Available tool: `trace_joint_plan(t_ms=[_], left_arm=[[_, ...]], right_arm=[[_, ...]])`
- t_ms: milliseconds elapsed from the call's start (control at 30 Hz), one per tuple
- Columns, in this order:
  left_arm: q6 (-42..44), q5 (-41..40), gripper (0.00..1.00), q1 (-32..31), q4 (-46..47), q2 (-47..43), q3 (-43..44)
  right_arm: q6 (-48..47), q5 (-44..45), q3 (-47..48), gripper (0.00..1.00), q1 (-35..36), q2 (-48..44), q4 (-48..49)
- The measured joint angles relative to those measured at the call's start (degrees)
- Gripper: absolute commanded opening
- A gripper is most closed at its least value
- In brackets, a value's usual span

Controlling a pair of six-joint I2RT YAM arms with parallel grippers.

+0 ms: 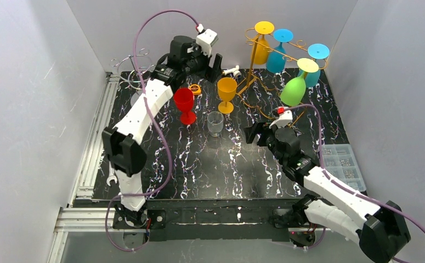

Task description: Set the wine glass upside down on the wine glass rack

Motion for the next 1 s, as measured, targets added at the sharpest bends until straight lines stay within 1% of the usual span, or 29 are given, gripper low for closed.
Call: trace_joint_plan(t_ms=[100,233,333,433,533,667,700,733,767,867,900,1000], left_arm=[[-4.0,0.0,0.72,0.0,-4.5,7.6,8.1],[-7.6,0.0,0.64,0.0,-10.2,16.1,15.0],[-9.2,0.0,0.61,0.0,-13.3,21.5,17.5],[-10.4,0.0,0.56,0.0,-15.3,25.4,18.6],[-10.9,-0.1,0.49,0.0,-16.3,27.4,19.8],[-11.2,-0.3,0.35,0.0,-16.4,28.4,21.0],[-11.3,-0.2,0.29,0.0,-16.3,28.5,21.2],[-11.5,-0.2,0.25,0.0,-16.1,28.6,21.4],[-11.6,-0.2,0.17,0.0,-16.0,28.6,21.4],[-11.5,0.1,0.02,0.0,-15.6,28.6,21.4],[-11.4,0.2,0.00,0.0,-15.5,28.6,21.3],[-10.6,0.7,0.00,0.0,-14.7,28.3,20.2]], right_arm=[[0.1,0.9,-0.1,0.91,0.1,-3.8,-2.0],[0.2,1.9,-0.2,0.92,0.2,-9.6,-4.7],[0.1,2.4,-0.2,0.93,0.2,-11.3,-6.6],[0.0,2.5,-0.2,0.94,0.2,-11.7,-8.7],[-0.2,2.4,-0.2,0.94,0.2,-11.7,-10.1],[-0.3,2.3,-0.2,0.94,0.2,-12.5,-11.0],[-0.3,2.3,-0.2,0.94,0.2,-12.7,-11.0],[-0.3,2.3,-0.2,0.94,0.2,-12.9,-11.0],[-0.3,2.3,-0.2,0.94,0.2,-13.1,-11.0],[-0.3,2.3,-0.2,0.94,0.2,-13.3,-11.0],[-0.2,2.3,-0.2,0.94,0.2,-13.2,-11.0],[0.4,1.7,-0.1,0.98,0.2,-12.3,-10.9]])
